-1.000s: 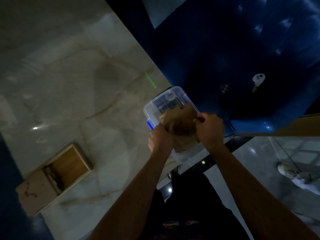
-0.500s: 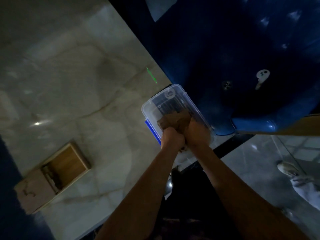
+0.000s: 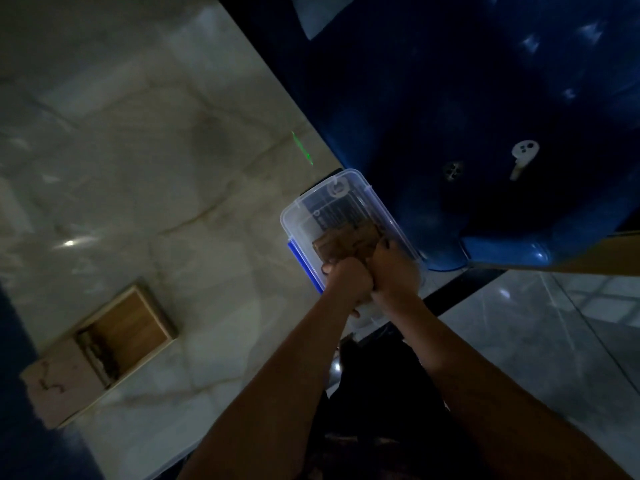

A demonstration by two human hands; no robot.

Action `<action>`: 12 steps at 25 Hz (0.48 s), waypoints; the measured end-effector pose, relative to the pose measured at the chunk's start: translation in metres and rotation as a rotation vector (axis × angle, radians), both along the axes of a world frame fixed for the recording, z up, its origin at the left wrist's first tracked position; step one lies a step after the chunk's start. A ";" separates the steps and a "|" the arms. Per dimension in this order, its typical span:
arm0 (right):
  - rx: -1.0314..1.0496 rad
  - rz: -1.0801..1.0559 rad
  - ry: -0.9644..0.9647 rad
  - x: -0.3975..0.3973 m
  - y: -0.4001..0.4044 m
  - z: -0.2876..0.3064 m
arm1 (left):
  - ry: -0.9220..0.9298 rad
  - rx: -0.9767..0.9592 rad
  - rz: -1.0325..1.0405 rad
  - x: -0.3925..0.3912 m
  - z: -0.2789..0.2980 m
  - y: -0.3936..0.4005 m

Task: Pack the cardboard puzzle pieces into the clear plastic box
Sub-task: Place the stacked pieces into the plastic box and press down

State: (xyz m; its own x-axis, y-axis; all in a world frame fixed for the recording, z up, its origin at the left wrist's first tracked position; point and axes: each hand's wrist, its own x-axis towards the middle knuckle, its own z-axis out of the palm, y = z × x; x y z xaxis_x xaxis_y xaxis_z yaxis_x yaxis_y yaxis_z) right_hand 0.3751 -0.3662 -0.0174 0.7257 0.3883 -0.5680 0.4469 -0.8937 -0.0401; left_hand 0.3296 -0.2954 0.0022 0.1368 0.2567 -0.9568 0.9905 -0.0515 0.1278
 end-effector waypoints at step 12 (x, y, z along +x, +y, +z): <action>0.097 0.128 0.014 0.002 -0.012 0.008 | -0.301 0.516 -0.798 -0.027 -0.005 0.014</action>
State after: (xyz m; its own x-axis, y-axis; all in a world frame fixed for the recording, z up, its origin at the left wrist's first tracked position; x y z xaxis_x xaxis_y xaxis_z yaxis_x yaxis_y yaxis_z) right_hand 0.3768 -0.3777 -0.0098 0.6590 0.5305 -0.5333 0.5552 -0.8213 -0.1309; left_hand 0.3028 -0.2816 -0.0023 0.6693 0.3583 -0.6509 0.5713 -0.8082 0.1427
